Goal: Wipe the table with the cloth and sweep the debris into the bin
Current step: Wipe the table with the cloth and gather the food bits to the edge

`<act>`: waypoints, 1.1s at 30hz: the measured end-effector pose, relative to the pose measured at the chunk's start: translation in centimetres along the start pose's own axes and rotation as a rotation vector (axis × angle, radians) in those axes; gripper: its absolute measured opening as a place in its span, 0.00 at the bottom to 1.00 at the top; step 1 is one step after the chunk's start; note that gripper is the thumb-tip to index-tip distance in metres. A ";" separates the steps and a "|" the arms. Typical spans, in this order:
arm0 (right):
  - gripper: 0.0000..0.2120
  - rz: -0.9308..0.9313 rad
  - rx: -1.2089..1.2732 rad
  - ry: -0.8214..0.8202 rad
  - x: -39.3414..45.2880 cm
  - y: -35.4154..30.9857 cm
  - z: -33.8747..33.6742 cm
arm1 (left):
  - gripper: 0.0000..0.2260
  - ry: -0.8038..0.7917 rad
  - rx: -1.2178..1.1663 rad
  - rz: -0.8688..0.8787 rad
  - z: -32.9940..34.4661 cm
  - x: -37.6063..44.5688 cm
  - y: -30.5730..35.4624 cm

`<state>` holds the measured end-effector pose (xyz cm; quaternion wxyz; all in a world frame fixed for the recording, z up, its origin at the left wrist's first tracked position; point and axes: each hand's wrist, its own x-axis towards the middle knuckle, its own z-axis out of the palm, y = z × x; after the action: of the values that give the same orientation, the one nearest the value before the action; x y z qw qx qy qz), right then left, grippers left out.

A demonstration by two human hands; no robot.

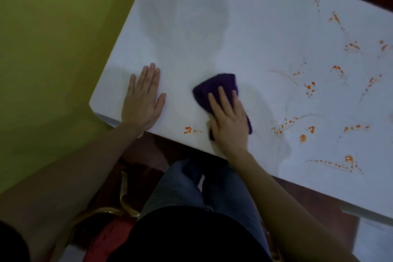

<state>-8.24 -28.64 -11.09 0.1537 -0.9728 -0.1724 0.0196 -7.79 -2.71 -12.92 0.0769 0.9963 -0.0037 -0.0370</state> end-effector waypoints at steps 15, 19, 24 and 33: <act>0.26 0.063 0.015 0.058 3.7 -2.8 0.4 | 0.29 0.028 -0.004 0.022 0.0 -0.2 -0.2; 0.28 -0.078 0.023 -0.033 -3.7 -1.7 0.1 | 0.28 0.028 -0.023 0.026 0.0 -0.1 -0.3; 0.26 0.088 -0.004 0.055 -8.2 7.1 -3.1 | 0.29 0.000 -0.058 0.039 -0.3 -0.5 -1.2; 0.25 0.405 0.034 0.126 0.8 5.6 -2.3 | 0.29 0.053 0.005 -0.015 0.1 -3.2 -2.5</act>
<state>-5.39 -34.05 -10.65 0.1734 -0.9841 0.0370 -0.0077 -11.03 -0.22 -13.15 0.0740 0.9972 0.0058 -0.0111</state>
